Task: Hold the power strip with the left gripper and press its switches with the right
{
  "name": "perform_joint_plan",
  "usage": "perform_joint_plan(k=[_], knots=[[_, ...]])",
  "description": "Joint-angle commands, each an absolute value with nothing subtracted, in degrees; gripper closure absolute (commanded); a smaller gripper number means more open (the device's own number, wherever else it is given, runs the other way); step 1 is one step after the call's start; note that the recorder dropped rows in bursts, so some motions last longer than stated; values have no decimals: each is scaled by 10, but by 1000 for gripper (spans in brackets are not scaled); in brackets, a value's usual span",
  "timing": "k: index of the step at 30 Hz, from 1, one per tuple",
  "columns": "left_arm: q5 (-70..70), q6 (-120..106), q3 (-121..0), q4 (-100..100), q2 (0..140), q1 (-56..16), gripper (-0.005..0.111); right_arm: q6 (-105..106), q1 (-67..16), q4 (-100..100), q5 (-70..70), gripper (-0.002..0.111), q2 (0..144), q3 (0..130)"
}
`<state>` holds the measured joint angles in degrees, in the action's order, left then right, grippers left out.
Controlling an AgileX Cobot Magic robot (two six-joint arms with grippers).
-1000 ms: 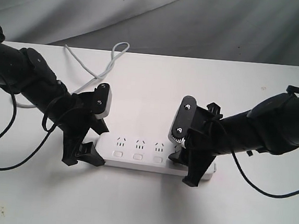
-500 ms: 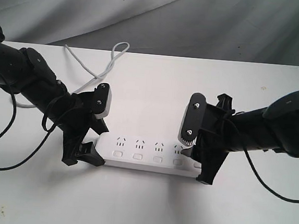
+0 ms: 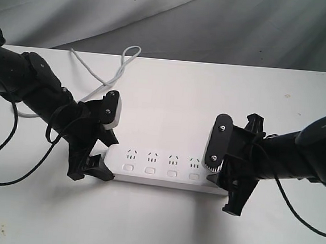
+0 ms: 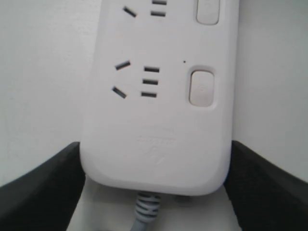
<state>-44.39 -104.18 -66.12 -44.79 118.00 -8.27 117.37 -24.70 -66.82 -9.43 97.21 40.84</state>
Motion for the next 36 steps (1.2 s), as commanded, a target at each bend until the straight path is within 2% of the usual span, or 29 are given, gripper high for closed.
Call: perform_joint_plan(k=[1, 36], knots=[[-448, -1038, -665, -453, 1176, -86, 43, 1178, -245, -675, -80, 53, 967, 405], [-448, -1038, -665, -453, 1176, -86, 43, 1178, -223, -682, -108, 53, 984, 408]])
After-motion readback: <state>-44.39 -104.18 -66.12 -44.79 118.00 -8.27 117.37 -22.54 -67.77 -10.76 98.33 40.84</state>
